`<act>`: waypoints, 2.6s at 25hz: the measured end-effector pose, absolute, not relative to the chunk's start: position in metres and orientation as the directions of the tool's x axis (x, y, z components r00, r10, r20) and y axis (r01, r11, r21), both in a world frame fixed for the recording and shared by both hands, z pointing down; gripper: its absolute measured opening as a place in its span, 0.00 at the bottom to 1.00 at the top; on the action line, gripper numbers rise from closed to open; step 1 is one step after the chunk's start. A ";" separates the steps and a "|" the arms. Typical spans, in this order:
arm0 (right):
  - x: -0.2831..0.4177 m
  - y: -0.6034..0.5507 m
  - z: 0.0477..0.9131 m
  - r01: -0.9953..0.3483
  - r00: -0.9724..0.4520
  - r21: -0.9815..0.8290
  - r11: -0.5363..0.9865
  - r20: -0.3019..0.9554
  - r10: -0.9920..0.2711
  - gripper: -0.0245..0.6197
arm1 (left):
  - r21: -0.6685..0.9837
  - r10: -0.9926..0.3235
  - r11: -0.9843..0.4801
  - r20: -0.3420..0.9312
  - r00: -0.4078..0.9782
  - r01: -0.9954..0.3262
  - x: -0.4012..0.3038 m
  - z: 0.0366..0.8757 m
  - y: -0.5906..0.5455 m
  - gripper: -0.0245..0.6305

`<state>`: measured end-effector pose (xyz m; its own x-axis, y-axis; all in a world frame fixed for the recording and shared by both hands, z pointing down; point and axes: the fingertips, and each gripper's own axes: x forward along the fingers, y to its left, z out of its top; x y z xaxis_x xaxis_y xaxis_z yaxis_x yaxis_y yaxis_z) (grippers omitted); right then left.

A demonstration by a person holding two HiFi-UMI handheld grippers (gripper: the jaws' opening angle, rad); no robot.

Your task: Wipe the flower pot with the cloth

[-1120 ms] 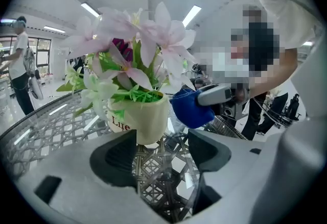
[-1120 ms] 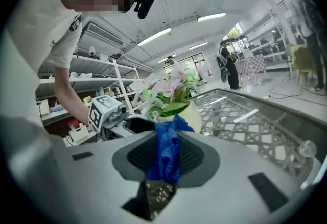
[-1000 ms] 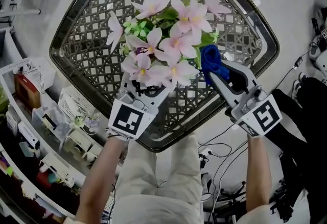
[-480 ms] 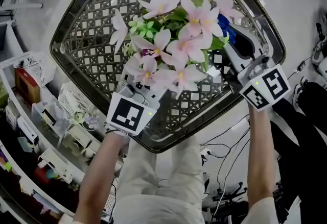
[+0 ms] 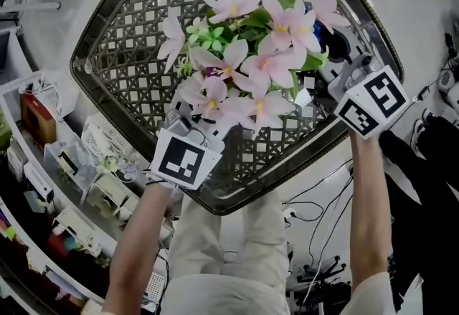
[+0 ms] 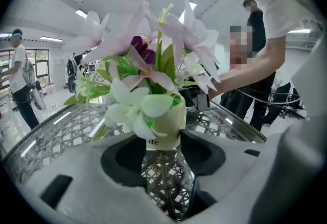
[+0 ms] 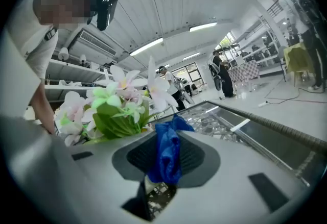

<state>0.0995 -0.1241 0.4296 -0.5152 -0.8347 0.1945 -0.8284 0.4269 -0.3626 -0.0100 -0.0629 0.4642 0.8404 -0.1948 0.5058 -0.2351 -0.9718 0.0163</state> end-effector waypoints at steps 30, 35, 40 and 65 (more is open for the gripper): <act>0.082 -0.025 0.423 -0.852 -0.456 -0.389 0.349 0.227 -0.860 0.21 | -0.023 -0.180 -0.980 0.515 0.838 -0.197 -0.002 0.466 -0.052 0.38; 0.077 -0.011 0.423 -0.851 -0.459 -0.395 0.347 0.238 -0.856 0.21 | -0.030 -0.173 -0.982 0.519 0.837 -0.185 -0.001 0.466 -0.052 0.39; 0.084 0.005 0.423 -0.877 -0.393 -0.394 0.275 0.259 -0.882 0.21 | -0.011 -0.183 -0.978 0.507 0.842 -0.206 -0.005 0.463 -0.056 0.40; -0.005 -0.002 0.424 -0.825 -0.552 -0.313 0.470 0.270 -0.789 0.21 | -0.086 -0.093 -0.995 0.550 0.830 -0.055 -0.006 0.467 -0.042 0.38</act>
<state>-0.0052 -0.0019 0.4235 -0.5516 -0.7891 0.2702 -0.8254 0.4699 -0.3129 -0.0063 -0.0416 0.4670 0.8302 -0.0933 0.5497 -0.0547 -0.9948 -0.0862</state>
